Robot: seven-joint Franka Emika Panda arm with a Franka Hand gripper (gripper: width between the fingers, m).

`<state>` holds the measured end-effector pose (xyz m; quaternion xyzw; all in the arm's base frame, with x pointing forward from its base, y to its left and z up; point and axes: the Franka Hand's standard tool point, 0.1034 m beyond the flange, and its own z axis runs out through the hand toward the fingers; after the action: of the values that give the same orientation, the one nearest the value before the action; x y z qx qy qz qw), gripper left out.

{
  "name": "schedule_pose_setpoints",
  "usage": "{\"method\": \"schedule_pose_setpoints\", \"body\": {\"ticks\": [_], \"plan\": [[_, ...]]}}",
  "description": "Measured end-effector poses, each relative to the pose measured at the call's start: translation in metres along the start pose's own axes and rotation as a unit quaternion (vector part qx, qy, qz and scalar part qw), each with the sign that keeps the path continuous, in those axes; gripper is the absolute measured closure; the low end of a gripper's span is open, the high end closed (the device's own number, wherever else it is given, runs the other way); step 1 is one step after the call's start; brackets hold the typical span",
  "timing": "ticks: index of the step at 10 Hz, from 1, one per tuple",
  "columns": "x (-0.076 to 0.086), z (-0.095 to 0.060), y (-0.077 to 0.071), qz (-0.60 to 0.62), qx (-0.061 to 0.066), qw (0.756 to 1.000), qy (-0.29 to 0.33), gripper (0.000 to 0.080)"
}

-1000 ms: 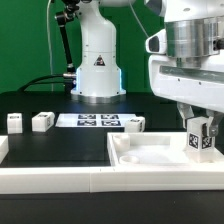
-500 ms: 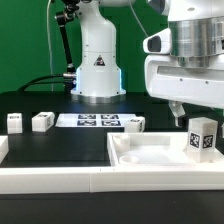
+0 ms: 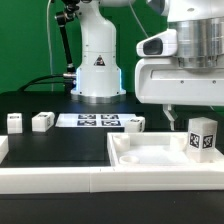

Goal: Assemble square table

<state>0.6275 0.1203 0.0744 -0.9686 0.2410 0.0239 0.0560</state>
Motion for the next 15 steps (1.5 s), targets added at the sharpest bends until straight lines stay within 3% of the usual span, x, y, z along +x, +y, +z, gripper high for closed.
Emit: {"method": "schedule_pose_setpoints", "body": {"ticks": [4,5,8,10,11,12,15], "plan": [[-0.0003,-0.0002,-0.0008,-0.163,-0.004,0.987,0.002,0.0151],[0.0010,-0.0004,0.0006,-0.212,-0.005,0.977,0.002,0.0151],[0.0045,-0.0009,0.0056,-0.348,-0.022,0.937,0.005,0.0151],[0.0047,-0.0009,0.0060,-0.388,-0.022,0.922,0.004,0.0151],[0.0047,-0.0008,0.0062,-0.385,-0.023,0.922,0.004,0.0246],[0.0047,-0.0008,0.0062,-0.385,-0.023,0.922,0.004,0.0439],[0.0044,-0.0005,0.0063,-0.367,-0.022,0.930,0.004,0.0511]]}}
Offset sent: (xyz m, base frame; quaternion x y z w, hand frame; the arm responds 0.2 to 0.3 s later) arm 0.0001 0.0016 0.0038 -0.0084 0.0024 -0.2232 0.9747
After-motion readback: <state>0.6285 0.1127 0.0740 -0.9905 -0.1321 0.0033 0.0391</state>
